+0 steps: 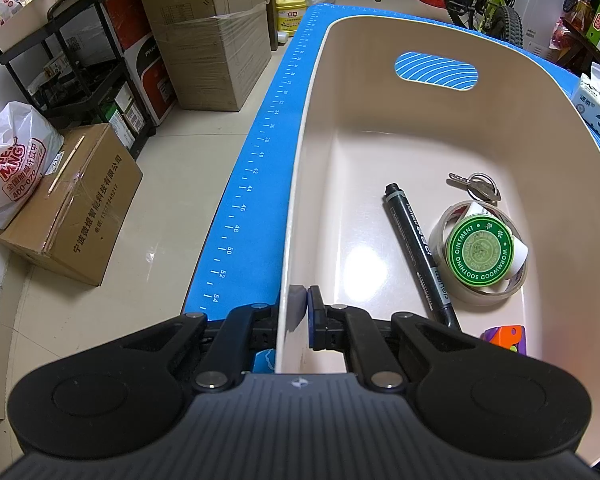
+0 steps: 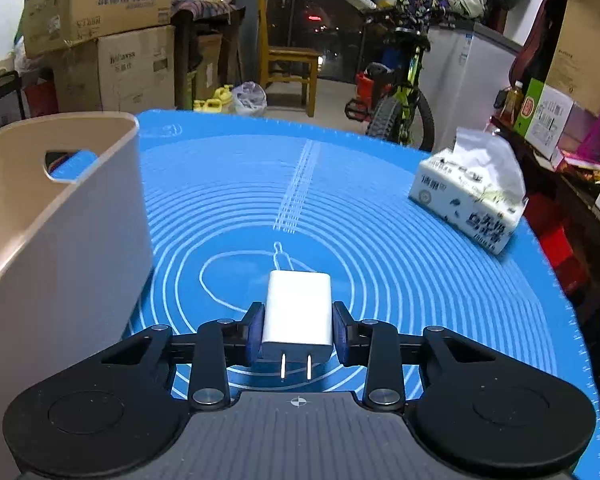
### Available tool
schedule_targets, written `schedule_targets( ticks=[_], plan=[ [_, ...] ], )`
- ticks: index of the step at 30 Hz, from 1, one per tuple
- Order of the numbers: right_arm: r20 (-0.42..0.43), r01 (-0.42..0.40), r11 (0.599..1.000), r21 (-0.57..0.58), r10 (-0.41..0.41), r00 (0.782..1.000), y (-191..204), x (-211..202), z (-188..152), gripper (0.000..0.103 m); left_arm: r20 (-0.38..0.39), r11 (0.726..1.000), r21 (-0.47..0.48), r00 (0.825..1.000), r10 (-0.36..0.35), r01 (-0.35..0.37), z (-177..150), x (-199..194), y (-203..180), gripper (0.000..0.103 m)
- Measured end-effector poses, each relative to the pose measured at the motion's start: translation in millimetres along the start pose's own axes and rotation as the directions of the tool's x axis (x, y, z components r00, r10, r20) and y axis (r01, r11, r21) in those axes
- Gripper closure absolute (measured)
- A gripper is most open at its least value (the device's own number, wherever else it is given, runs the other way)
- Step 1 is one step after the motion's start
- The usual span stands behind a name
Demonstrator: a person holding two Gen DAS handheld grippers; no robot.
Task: Organize rigid objects
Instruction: 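Move the right gripper to the white charger and grasp it, then carry the white charger into the basket and release it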
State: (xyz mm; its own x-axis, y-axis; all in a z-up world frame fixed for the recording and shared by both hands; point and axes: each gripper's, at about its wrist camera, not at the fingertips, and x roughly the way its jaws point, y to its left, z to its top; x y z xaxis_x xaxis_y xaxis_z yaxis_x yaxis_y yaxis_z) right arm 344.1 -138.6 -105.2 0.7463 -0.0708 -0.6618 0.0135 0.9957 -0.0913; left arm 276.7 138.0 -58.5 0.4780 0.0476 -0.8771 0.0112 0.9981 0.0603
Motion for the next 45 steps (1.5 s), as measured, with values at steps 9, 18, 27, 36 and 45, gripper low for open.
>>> schedule_targets(
  ticks=[9, 18, 27, 36, 45],
  plan=[
    [0.129, -0.026, 0.998, -0.05, 0.033, 0.991, 3.9, -60.3, 23.2, 0.061, 0.0, 1.0, 0.0, 1.0, 0.001, -0.001, -0.1, 0.0, -0.2, 0.094],
    [0.258, -0.111, 0.989, -0.097, 0.133, 0.957, 38.6, -106.3, 52.1, 0.061, 0.0, 1.0, 0.001, 1.0, 0.002, -0.002, -0.4, 0.4, -0.2, 0.094],
    [0.093, -0.269, 0.928, -0.259, 0.301, 0.949, 117.1, -92.8, 58.6, 0.061, 0.0, 1.0, 0.001, 1.0, 0.001, -0.001, -0.4, 0.4, -0.4, 0.094],
    [-0.111, -0.364, 0.849, -0.384, 0.348, 0.931, 180.6, -72.7, 46.1, 0.061, 0.0, 1.0, 0.001, 1.0, 0.002, -0.002, -0.4, 0.4, -0.5, 0.094],
    [-0.271, -0.371, 0.853, -0.368, 0.283, 0.92, 183.4, -47.8, 37.9, 0.061, 0.0, 1.0, 0.001, 1.0, 0.002, -0.002, -0.4, 0.5, -0.5, 0.094]
  ],
)
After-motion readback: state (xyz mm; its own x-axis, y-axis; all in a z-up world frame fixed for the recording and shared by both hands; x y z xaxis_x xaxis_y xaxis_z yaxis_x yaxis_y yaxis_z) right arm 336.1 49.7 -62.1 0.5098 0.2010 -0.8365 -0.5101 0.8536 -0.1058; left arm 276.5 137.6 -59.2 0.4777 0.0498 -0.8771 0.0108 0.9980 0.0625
